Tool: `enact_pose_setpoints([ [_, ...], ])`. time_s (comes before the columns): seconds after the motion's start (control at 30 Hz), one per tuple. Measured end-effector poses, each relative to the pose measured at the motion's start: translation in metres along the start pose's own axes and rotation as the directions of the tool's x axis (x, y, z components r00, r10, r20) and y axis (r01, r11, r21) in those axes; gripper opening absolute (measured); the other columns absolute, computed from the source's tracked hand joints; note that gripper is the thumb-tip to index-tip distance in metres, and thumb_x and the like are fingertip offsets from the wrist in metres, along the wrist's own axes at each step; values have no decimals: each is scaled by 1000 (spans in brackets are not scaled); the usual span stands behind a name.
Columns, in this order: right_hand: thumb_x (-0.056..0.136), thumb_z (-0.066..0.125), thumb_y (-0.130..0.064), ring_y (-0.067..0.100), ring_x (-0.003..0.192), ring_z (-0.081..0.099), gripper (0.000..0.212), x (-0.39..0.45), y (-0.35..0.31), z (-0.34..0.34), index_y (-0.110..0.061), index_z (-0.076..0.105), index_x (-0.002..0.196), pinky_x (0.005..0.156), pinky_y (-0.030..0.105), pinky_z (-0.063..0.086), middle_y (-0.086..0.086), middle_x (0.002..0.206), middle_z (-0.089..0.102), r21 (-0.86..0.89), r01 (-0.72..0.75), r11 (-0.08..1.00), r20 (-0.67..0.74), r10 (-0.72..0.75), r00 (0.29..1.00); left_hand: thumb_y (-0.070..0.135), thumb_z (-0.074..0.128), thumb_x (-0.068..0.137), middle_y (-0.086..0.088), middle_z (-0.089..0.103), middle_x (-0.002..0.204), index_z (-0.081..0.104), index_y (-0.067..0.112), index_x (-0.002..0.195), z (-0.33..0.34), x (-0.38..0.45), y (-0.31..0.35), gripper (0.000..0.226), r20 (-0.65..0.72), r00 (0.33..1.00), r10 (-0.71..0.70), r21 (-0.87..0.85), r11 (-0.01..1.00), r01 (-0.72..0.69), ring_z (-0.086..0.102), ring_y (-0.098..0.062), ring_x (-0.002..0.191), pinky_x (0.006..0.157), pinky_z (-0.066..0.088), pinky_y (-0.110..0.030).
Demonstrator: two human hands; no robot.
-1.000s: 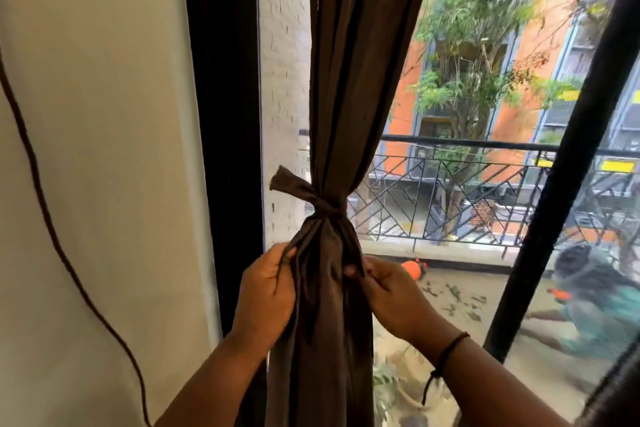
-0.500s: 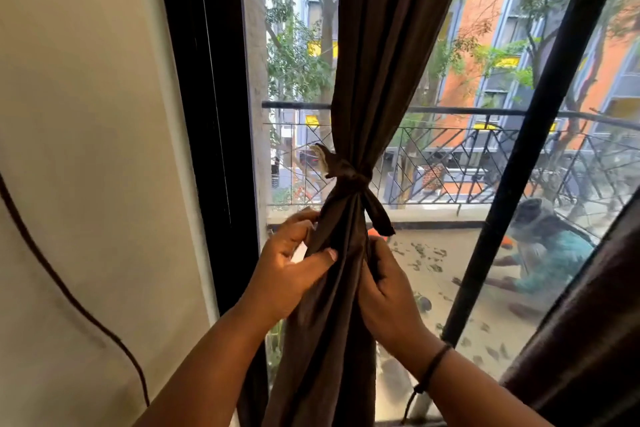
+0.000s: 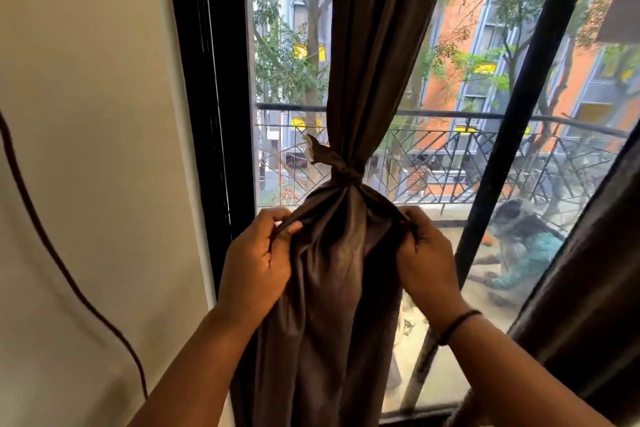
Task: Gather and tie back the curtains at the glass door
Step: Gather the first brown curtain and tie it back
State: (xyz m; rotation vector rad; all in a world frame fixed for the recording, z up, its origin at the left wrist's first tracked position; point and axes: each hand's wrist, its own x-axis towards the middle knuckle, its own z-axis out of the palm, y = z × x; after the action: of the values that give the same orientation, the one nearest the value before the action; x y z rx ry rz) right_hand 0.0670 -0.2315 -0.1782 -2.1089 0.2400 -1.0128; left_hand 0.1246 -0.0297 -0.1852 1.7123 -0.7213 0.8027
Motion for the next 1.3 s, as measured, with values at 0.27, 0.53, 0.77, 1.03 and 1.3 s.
enact_pose_setpoints([
  [0.27,84,47,-6,37,82,61,25,5,-1,-21,-27,53,98,66,38,43,14,87,66,-152,61,986,95,-47,994,18,42,94,-15,59,88,60,4,91,-11,3,4,23,-137,986,-97,179,976,121,55,-21,83,71,34,-16],
  [0.53,78,68,-48,-3,93,59,35,-54,21,-51,-33,54,107,78,16,44,-13,100,66,281,-46,959,499,-105,860,61,38,84,7,60,89,52,19,107,8,-71,56,50,105,973,-206,219,959,180,58,-7,81,71,48,-28],
  [0.77,91,61,-25,21,81,64,12,-89,32,-88,-20,65,81,63,31,37,6,74,66,89,47,995,553,-89,829,55,50,88,-16,71,90,65,9,107,-1,-119,84,52,149,943,-299,390,894,222,67,-31,86,72,52,-37],
  [1.03,88,46,-14,43,105,57,30,-42,55,-149,-15,54,117,82,43,45,24,113,61,-459,199,866,348,-31,937,34,38,99,-25,65,92,61,1,101,-55,-87,95,40,197,948,-249,750,661,17,60,-42,83,66,37,-35],
  [1.3,95,50,-36,30,87,60,23,-111,62,-111,-18,65,91,67,31,38,15,92,64,-41,13,999,497,9,868,66,34,87,-15,64,80,62,4,91,-14,-144,116,67,153,927,-344,619,764,181,58,-28,72,57,37,-29],
])
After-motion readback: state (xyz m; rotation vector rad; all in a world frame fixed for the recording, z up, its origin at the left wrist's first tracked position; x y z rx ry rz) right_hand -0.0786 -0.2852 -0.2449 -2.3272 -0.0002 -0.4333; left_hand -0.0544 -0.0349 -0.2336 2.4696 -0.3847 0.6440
